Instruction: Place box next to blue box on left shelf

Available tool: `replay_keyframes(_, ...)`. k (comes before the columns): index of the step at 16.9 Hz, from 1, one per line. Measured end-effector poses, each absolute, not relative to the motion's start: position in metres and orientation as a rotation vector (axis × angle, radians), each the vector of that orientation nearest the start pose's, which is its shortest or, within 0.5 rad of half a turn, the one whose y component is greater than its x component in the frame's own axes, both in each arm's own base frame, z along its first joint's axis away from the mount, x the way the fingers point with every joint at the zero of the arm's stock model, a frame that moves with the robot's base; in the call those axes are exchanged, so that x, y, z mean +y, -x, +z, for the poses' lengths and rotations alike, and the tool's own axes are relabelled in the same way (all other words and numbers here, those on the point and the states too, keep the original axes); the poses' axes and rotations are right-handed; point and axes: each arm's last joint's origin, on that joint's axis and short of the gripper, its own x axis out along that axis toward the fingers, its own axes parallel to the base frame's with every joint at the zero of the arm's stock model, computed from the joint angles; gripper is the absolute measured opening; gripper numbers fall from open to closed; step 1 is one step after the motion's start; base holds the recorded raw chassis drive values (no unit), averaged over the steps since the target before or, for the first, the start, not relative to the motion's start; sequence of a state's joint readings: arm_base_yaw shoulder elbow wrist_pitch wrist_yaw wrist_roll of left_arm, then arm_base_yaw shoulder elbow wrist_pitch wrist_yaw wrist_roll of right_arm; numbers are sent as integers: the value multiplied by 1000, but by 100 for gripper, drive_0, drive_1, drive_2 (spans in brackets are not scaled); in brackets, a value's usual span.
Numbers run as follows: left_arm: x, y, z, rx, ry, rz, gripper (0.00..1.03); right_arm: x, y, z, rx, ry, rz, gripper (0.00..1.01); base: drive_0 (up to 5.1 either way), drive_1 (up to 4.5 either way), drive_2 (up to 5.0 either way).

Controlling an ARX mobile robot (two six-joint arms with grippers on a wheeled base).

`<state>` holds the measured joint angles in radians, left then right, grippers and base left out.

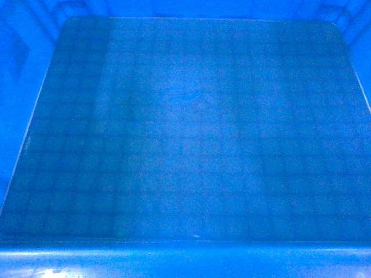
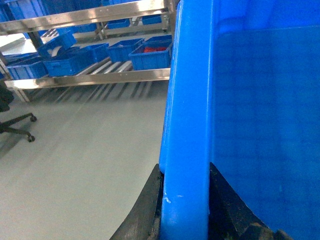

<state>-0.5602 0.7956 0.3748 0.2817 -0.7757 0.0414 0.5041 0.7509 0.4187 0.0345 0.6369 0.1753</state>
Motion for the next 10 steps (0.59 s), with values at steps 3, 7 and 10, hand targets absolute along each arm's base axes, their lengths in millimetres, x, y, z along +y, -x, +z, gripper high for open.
replay_keyframes(3,-74,-156,234,117,-130,212,16,65,-153,233,240,-12,-153,13,-4,415,-424)
replay_keyframes(7,-74,-156,235,113,-126,213,16,65,-153,234,237,-13,-153,13,-4,415,-424)
replay_keyframes(10,-74,-156,234,117,-131,213,16,65,-153,233,242,-13,-153,13,-4,415,-424)
